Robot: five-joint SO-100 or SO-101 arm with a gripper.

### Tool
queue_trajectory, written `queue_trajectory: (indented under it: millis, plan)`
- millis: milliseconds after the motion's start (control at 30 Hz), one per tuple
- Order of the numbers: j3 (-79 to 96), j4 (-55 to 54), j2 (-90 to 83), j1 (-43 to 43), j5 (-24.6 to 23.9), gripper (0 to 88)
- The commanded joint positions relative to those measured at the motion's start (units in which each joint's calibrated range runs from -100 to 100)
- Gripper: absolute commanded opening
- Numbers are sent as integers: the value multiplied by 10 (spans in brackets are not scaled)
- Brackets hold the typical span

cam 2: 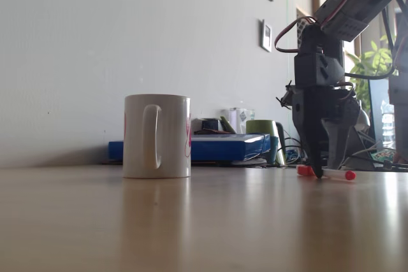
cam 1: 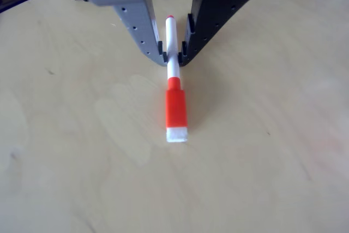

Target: Grab the pen and place it in the cup.

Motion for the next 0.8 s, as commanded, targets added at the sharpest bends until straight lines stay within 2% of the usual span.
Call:
queue_trajectory:
  millis: [0,400,567,767]
  plan:
    - [-17,-6,-78,-4,9,11]
    - [-122,-6,-287,-7,70,10]
    - [-185,-8,-367,-53,87,10]
    - [-200,-98,-400,-83,87,10]
